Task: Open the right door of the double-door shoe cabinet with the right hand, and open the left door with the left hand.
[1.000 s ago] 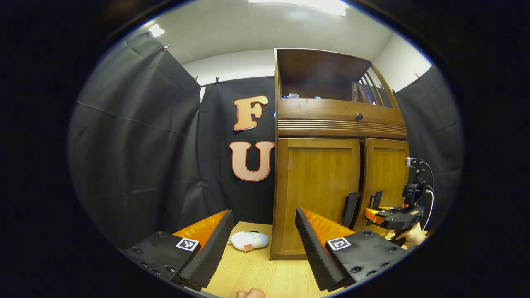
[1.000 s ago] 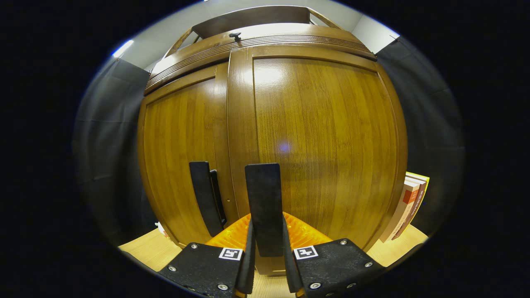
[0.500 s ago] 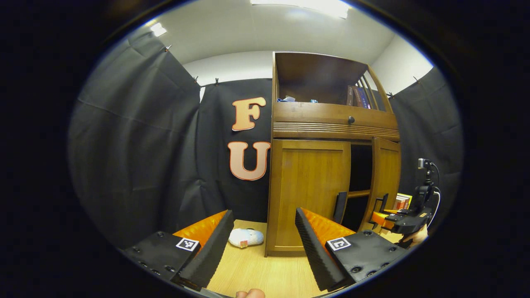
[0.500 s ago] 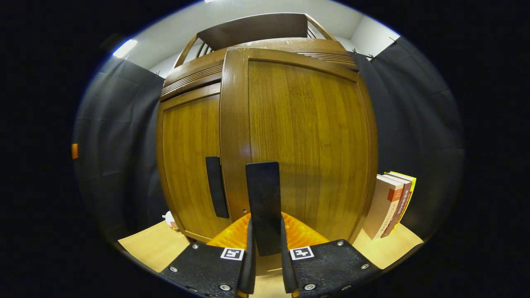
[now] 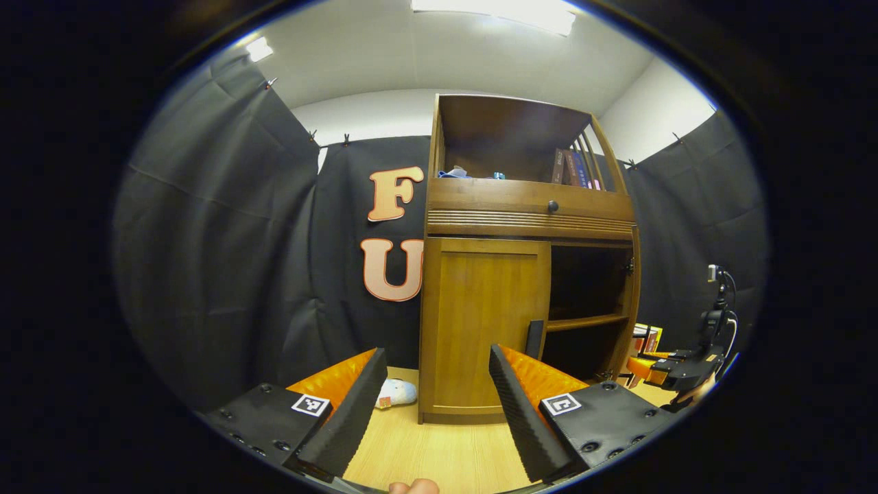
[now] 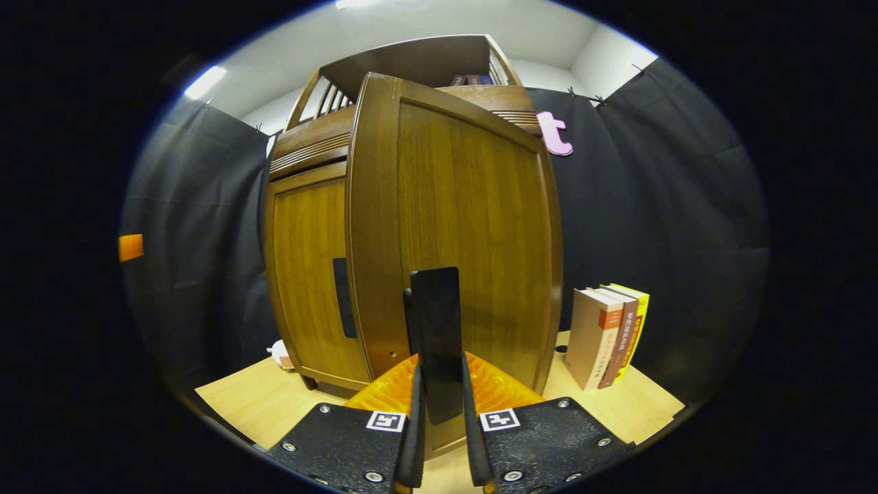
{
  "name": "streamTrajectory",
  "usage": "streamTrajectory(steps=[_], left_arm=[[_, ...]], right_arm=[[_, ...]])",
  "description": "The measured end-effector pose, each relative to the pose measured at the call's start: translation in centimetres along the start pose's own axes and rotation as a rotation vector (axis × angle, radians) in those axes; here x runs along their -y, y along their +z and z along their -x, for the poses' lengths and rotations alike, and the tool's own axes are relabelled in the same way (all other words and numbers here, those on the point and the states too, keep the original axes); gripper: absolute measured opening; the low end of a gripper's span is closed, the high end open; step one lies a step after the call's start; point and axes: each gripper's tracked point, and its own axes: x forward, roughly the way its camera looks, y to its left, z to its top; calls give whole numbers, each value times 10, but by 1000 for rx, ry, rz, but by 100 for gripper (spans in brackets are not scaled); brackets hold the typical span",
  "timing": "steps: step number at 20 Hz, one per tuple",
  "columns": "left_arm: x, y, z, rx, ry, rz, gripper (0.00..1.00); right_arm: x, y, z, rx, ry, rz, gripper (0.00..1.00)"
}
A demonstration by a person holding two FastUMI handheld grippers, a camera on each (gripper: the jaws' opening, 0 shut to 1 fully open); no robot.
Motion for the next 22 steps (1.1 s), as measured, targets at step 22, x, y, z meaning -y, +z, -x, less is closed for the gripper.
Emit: streamTrajectory(steps=[22], left_arm=[[59, 3, 1, -21, -81, -23, 100]], right_arm=[[148, 11, 64, 28, -178, 27, 5]])
